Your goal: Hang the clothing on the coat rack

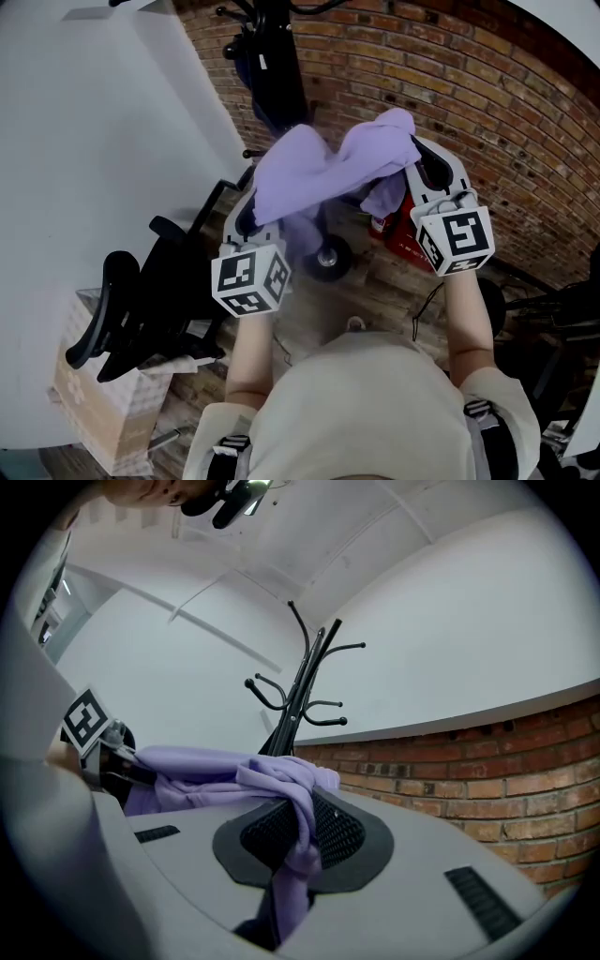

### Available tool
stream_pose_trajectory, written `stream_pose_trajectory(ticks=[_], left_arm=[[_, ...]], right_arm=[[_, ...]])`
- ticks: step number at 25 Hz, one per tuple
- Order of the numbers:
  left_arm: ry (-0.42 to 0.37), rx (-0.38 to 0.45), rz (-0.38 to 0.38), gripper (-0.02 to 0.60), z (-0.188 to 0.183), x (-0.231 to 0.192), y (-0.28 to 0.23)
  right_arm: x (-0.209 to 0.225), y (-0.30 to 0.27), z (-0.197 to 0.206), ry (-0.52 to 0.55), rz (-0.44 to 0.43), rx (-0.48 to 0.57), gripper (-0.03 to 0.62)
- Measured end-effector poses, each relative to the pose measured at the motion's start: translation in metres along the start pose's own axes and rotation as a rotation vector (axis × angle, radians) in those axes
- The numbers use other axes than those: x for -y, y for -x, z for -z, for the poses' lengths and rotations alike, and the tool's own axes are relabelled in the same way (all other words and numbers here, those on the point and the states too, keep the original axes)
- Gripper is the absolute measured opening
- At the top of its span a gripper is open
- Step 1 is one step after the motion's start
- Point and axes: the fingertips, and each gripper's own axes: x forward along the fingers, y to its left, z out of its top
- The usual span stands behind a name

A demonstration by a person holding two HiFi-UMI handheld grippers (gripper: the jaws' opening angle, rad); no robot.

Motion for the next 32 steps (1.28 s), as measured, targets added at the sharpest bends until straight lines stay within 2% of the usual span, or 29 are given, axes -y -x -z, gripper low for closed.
stream_pose_trajectory(ticks=[12, 16, 20, 32], left_arm=[[-0.021, 0.073, -0.085, 0.037, -0.028, 0.001, -0.029], [-0.03, 0.076, -0.124, 0.037, -0.021, -0.003, -0.036], [-0.031, 0.042, -0.164, 0.037, 0.0, -0.007, -0.046], [0.013, -0.107, -0.285, 0.037, 0.065, -0.032, -0.051]], right_arm=[[0.033, -0.058, -0.019, 0.034, -0.104, 0.115, 0.025], [0.037, -0.072, -0.014, 0.063, -0.13, 0.124, 0.025], [0.038, -0.09, 0.007, 0.061, -0.149, 0.099, 0.025], [0.016, -0.112, 0.09, -0.062, -0.258, -0.026, 0.025]])
